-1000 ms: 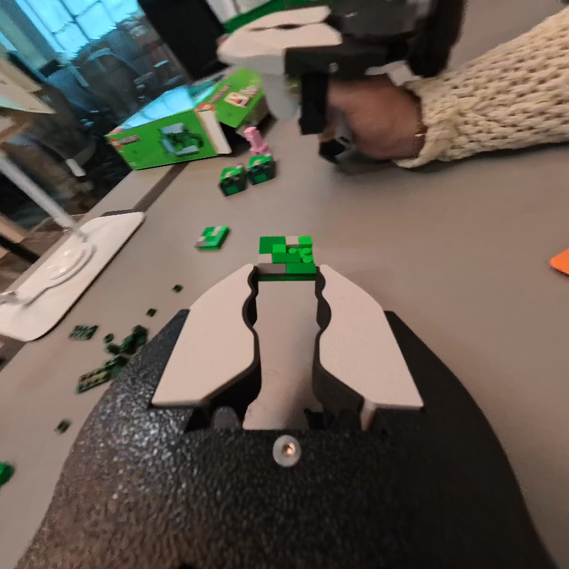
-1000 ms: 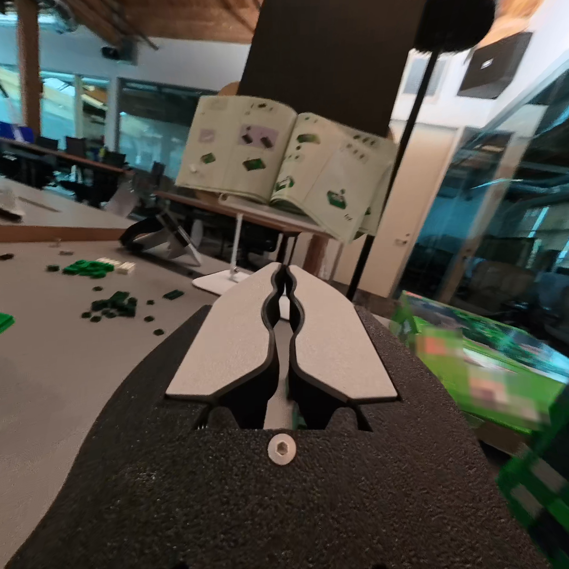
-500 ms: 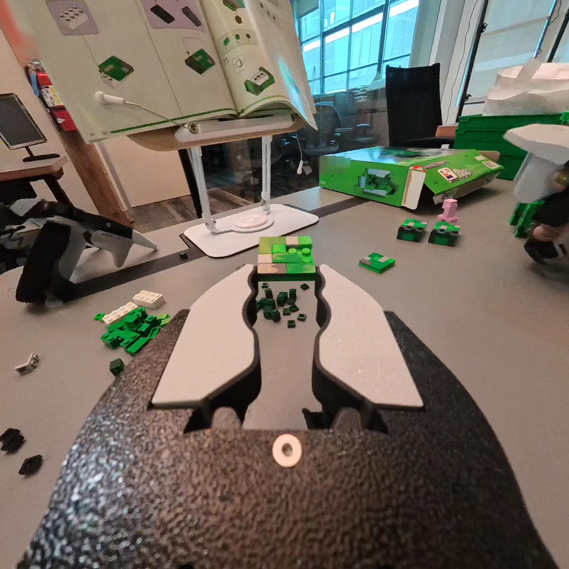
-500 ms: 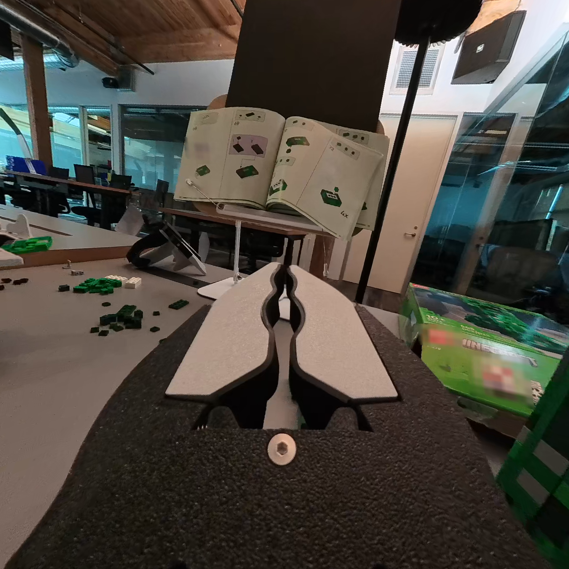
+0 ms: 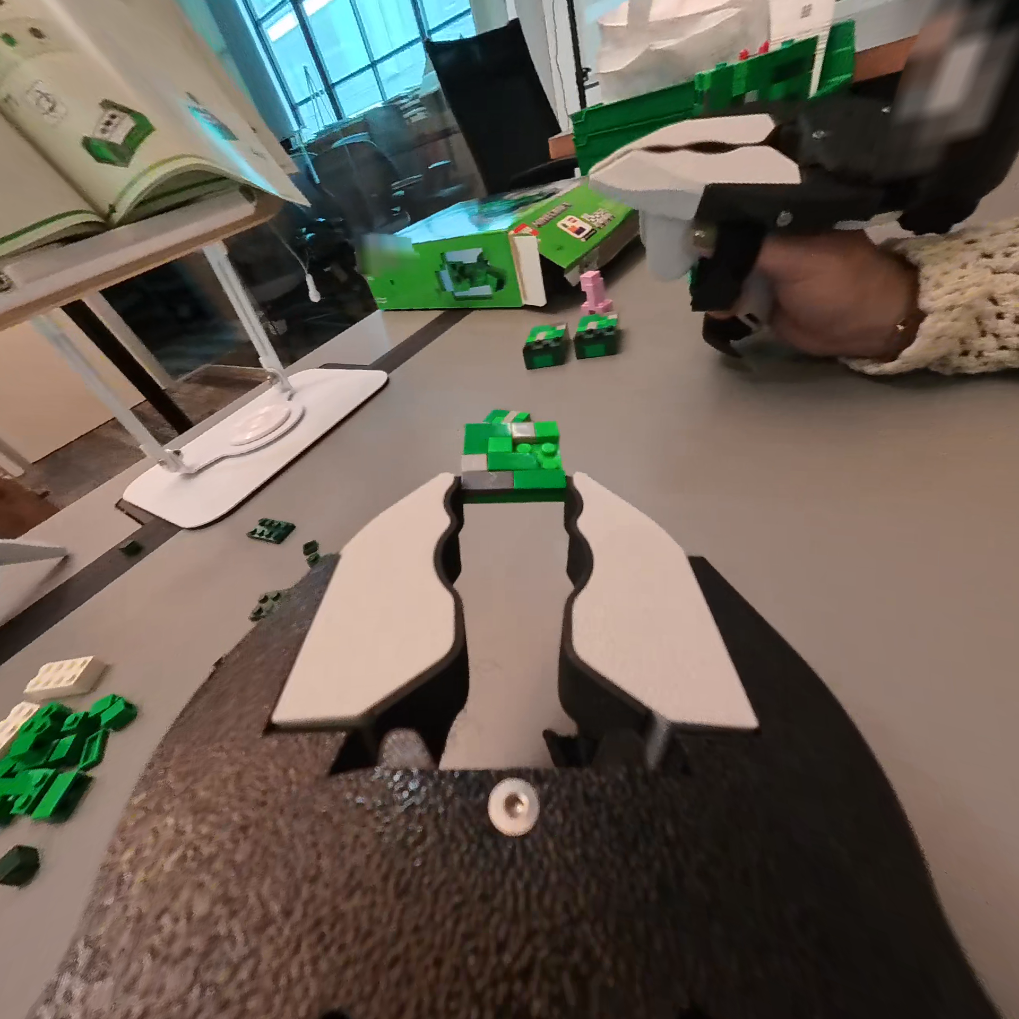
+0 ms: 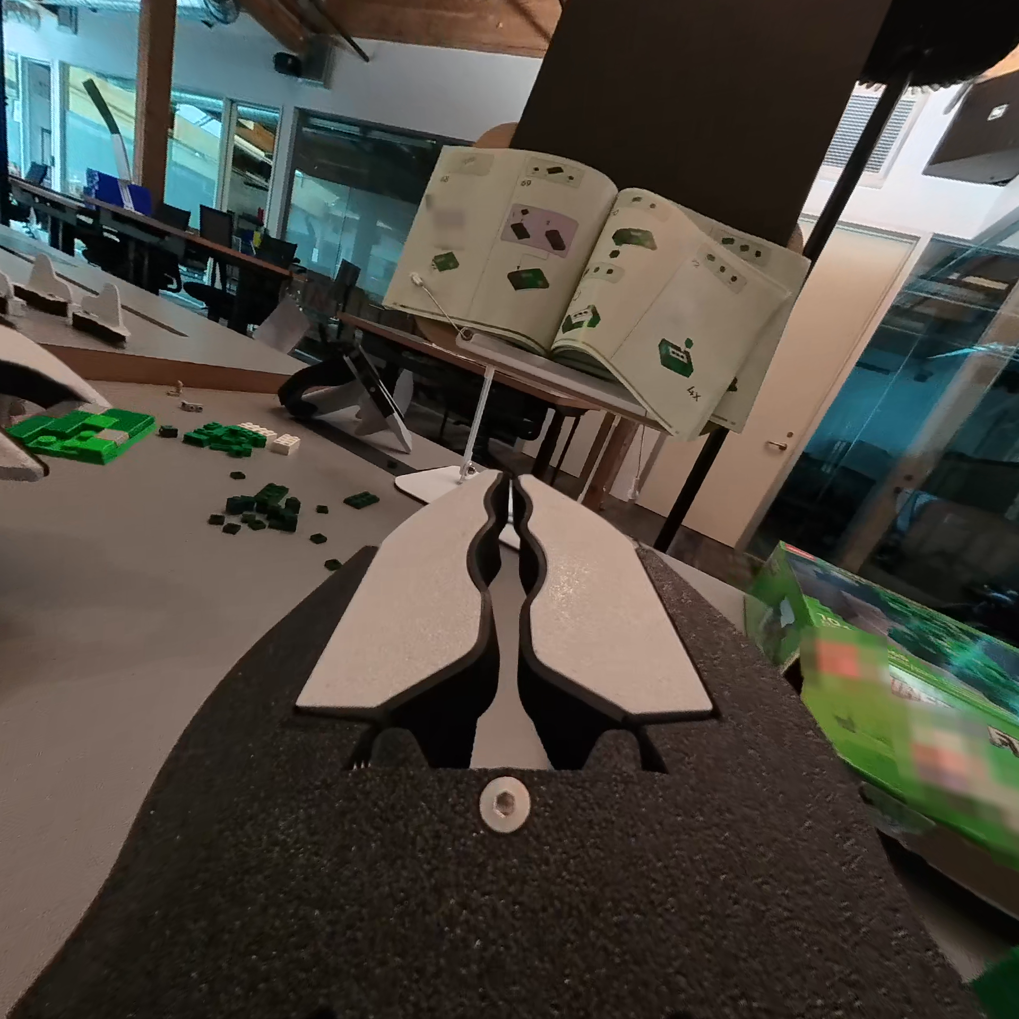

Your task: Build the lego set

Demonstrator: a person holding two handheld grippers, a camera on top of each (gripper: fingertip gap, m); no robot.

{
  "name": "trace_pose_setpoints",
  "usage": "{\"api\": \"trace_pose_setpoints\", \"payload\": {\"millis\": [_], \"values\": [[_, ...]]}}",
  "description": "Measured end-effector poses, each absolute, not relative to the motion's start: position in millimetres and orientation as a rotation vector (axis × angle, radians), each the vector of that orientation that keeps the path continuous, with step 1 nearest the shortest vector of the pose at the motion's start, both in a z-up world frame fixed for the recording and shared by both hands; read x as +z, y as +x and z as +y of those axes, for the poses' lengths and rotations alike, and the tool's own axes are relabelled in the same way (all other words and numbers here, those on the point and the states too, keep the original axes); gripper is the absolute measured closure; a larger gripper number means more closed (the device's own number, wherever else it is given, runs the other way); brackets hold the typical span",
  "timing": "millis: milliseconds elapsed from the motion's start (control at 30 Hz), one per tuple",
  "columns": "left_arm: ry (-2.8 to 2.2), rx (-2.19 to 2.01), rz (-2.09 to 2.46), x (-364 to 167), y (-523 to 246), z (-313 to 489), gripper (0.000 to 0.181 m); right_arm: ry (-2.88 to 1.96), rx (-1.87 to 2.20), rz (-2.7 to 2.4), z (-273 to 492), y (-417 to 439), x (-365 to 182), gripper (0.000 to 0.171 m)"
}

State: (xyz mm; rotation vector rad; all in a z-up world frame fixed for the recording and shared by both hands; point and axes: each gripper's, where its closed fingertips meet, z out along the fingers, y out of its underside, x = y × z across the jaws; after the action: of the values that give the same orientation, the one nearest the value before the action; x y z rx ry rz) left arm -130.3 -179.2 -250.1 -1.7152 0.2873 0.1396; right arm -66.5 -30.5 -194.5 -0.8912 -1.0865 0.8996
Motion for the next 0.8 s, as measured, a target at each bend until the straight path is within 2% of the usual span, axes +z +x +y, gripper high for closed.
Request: {"api": "trace_pose_setpoints", "payload": {"millis": [333,467,667,800], "values": [[-1.77,0.214,0.402,-262.4,-119.2,-175.1,0.146,-0.899,0.914,-1.162,-37.7,-73.0,-203.1,0.17],[-1.788,0.313,0.486,-270.3,-115.2,-172.7,0.146,-1.016,1.05,-1.344,-55.9,-93.2,-226.2,0.166],[-1.799,0.359,0.537,-275.5,-113.9,-170.9,0.146,-1.015,1.186,-1.646,-95.5,-163.5,-227.6,0.156],[-1.794,0.343,0.518,-273.4,-115.3,-170.7,0.147,-0.96,1.233,-2.003,-138.3,-236.1,-229.9,0.14]]}}
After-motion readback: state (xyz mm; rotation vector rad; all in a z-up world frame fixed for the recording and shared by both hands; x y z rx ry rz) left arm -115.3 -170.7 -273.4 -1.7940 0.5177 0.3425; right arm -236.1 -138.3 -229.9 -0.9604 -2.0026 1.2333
